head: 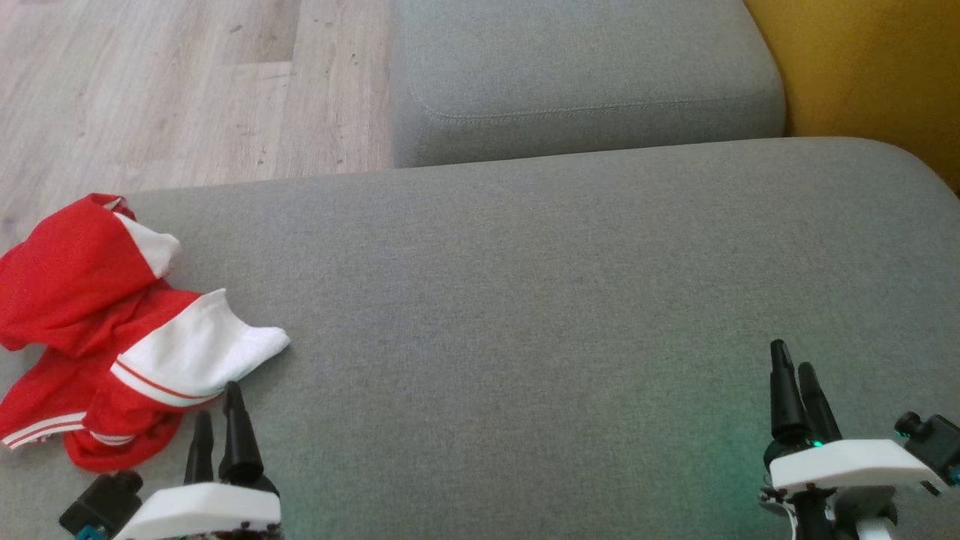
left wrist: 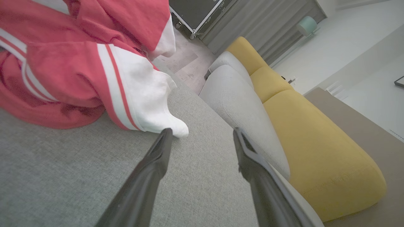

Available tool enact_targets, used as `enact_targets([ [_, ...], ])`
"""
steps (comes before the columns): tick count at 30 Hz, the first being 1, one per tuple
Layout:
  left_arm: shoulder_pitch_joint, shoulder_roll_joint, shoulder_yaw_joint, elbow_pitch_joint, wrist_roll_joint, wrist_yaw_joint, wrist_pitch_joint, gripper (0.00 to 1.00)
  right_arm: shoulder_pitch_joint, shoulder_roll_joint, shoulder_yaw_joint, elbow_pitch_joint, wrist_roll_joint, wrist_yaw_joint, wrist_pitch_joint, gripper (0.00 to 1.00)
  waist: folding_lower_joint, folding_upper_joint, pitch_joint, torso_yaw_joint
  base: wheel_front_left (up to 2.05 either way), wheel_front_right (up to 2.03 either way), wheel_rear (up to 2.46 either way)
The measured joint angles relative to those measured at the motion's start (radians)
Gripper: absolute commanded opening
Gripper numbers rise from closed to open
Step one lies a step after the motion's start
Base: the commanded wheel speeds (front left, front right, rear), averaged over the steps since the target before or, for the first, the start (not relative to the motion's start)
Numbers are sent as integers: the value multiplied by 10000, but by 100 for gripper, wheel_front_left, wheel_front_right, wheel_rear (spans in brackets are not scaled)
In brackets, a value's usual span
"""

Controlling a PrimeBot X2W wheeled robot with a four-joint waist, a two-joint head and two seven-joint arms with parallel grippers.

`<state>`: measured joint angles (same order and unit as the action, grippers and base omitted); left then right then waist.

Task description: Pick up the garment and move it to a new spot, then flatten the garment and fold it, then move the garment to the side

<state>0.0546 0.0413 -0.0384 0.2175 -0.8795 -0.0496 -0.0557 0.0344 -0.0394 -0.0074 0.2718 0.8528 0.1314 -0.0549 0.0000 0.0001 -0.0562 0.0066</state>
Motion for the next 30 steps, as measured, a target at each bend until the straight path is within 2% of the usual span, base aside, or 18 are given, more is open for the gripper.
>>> enact_targets([
  [23,391,155,-644,-282,2951,502,-642,100,209,-2,410,-144,-3049,0,-652,100,1,0,-277,-5,0,0,0],
  [30,407,178,-828,-313,3657,518,-842,100,236,-4,525,-224,-3871,0,-832,100,1,0,-350,53,0,0,0],
])
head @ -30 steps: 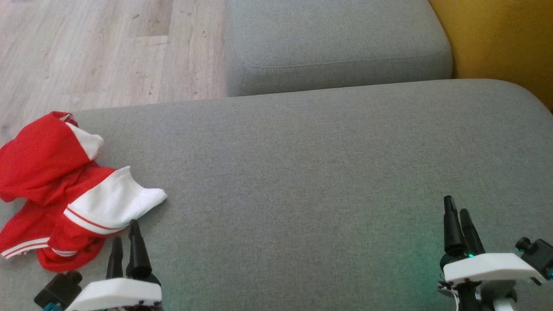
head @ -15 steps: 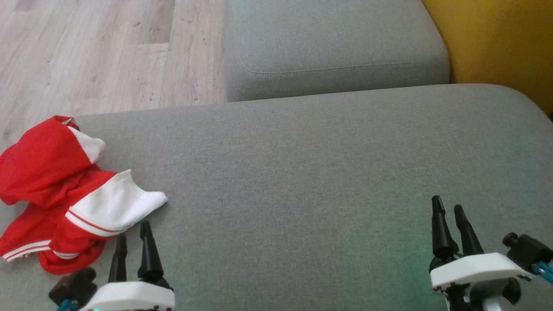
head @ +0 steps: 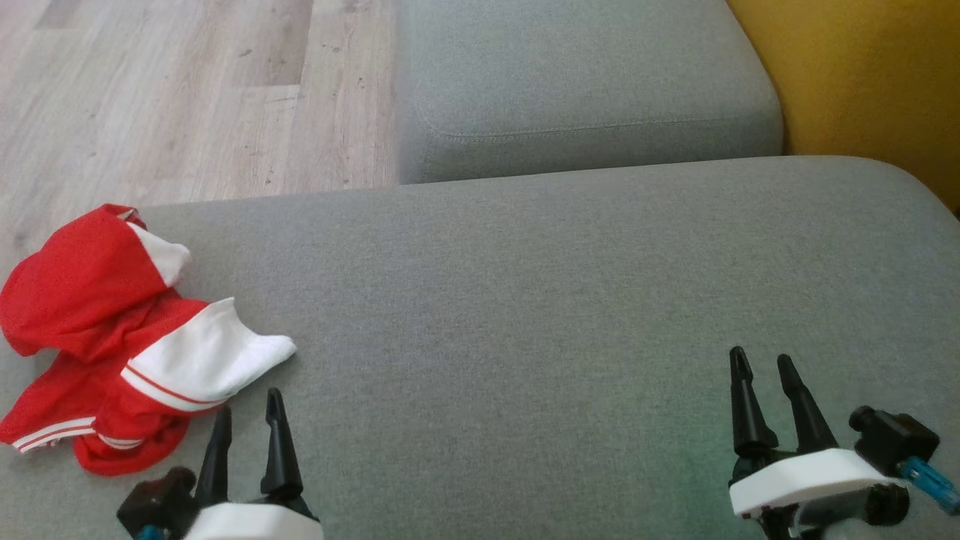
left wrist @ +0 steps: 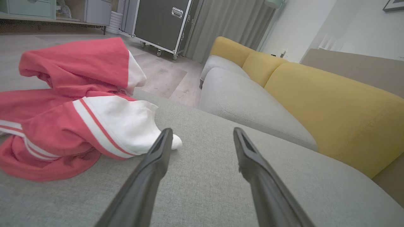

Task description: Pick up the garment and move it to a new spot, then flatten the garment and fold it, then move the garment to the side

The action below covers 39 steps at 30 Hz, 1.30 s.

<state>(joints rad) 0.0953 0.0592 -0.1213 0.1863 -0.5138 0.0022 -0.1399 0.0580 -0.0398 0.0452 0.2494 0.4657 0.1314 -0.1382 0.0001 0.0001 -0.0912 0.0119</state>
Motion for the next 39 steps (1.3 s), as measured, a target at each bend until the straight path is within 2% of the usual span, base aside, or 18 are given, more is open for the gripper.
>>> enact_targets([
  [25,367,276,-466,-222,3133,598,-732,100,190,-2,88,56,-3252,0,-732,100,0,0,-176,87,0,0,0],
  [39,371,282,-698,-107,4824,786,-1118,100,406,-2,128,2,-5193,0,-1097,100,-2,0,-271,158,0,0,0],
])
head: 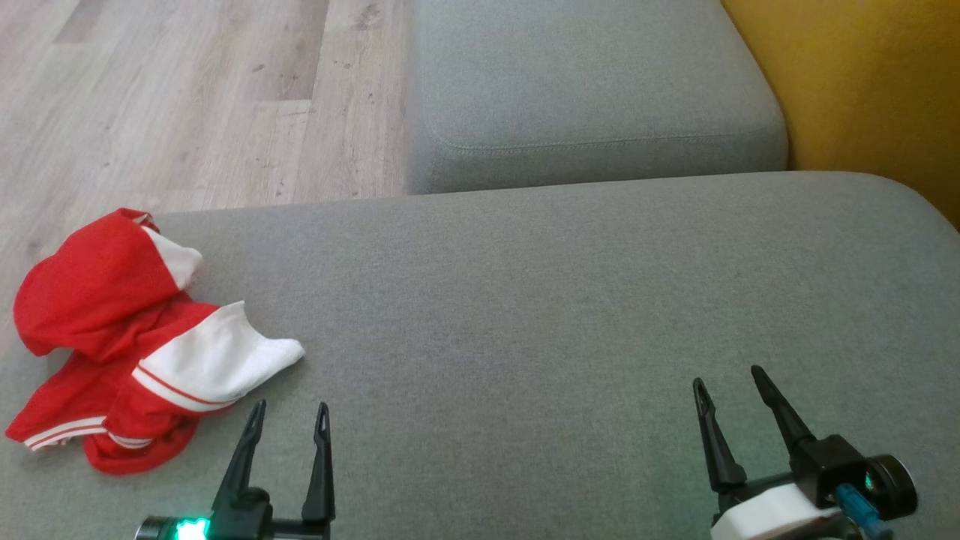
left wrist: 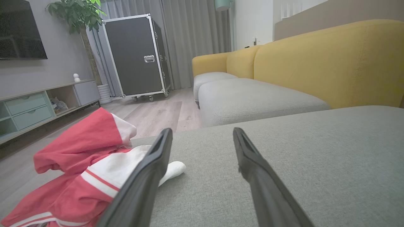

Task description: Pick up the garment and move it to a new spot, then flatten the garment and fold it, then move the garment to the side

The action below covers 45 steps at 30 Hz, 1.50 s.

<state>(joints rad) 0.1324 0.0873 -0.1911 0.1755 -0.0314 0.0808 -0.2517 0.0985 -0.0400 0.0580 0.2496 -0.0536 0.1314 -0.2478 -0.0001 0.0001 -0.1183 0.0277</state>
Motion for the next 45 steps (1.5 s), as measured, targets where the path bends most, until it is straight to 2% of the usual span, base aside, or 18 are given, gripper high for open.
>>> enact_targets([
  [13,0,-6,-8,169,54,-8,-6,100,14,0,-151,90,-8,0,0,100,0,0,-80,97,0,0,0],
  [17,-9,-4,-12,215,61,-15,-6,100,165,-4,-171,107,-6,0,0,100,0,0,-54,386,0,0,0],
  [25,-17,144,8,267,151,-12,-6,100,196,-4,-63,113,190,0,0,100,2,0,-23,1498,0,0,0],
  [33,-29,364,245,192,150,86,-6,100,203,-2,-19,104,380,0,0,100,2,0,-3,3084,0,0,0],
  [37,-23,443,552,-67,146,334,-6,100,144,0,178,100,418,0,-2,100,1,0,71,3787,0,0,0],
  [45,-3,472,1045,-658,144,782,-6,100,-337,0,493,272,291,0,0,100,2,0,521,4333,0,0,0],
])
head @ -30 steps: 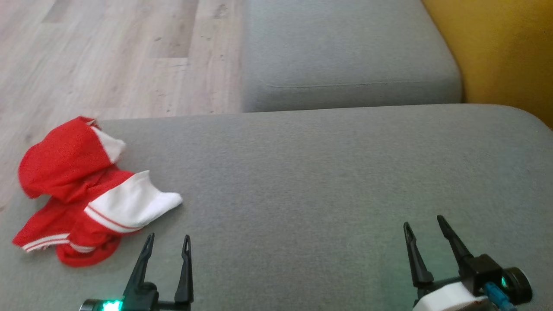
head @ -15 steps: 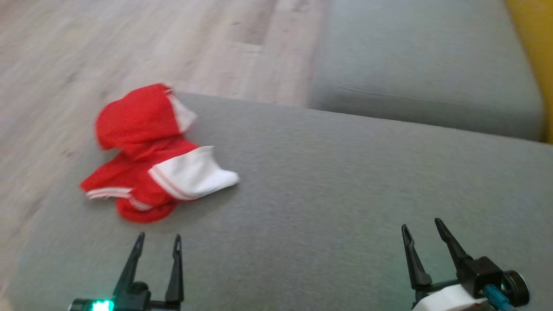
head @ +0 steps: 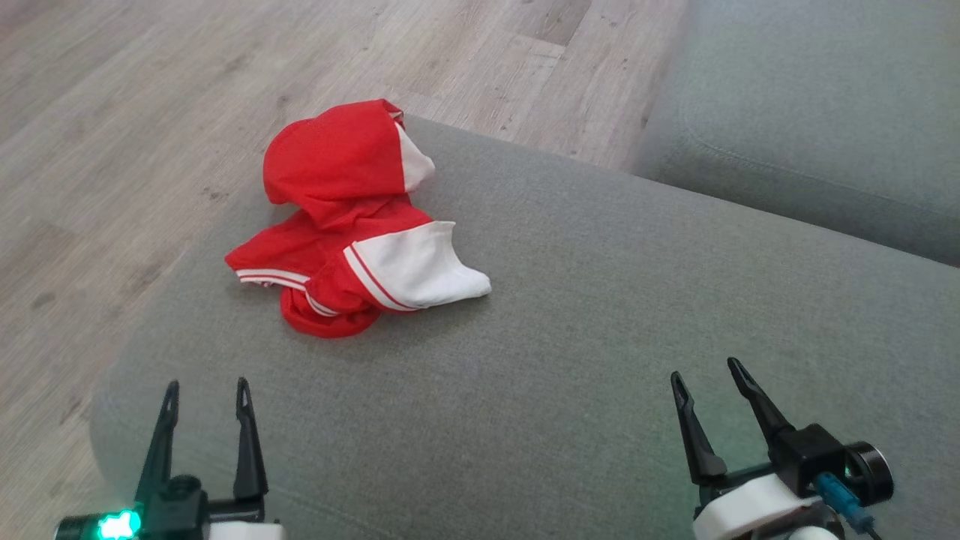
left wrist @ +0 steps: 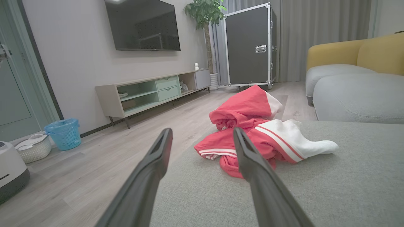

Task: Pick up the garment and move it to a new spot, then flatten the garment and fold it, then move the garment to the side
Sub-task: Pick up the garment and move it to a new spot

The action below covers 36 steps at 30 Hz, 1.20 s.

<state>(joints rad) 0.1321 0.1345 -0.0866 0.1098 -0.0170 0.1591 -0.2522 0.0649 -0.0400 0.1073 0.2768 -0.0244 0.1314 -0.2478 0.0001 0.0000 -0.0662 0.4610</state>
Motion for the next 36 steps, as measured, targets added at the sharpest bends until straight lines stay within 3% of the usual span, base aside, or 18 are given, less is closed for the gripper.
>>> enact_targets([
  [10,-248,290,198,-378,84,-23,0,100,-29,-2,-153,98,-548,0,-2,100,0,0,326,263,0,0,0],
  [16,-2676,817,81,-182,115,-780,-31,100,30,-10,-520,-115,-1298,0,-2,100,-2,0,857,469,0,0,0],
  [19,-4512,817,-230,698,48,-1231,-46,100,-41,-230,-742,-364,-1569,0,-2,100,0,0,1395,515,0,0,0],
  [24,-7807,610,-489,2685,-71,-1687,481,100,-640,-1147,-865,-821,-1793,0,-2,100,2,0,2451,506,0,0,0],
  [30,-10846,330,-771,5384,-311,-2309,2263,100,-1487,-1950,-823,-1390,-1799,0,-12,100,4,0,3674,165,0,0,0],
  [36,-12378,497,-708,7632,-550,-2500,3827,100,-1601,-2437,-725,-1710,-1883,0,-33,100,0,0,4389,-431,0,0,0],
])
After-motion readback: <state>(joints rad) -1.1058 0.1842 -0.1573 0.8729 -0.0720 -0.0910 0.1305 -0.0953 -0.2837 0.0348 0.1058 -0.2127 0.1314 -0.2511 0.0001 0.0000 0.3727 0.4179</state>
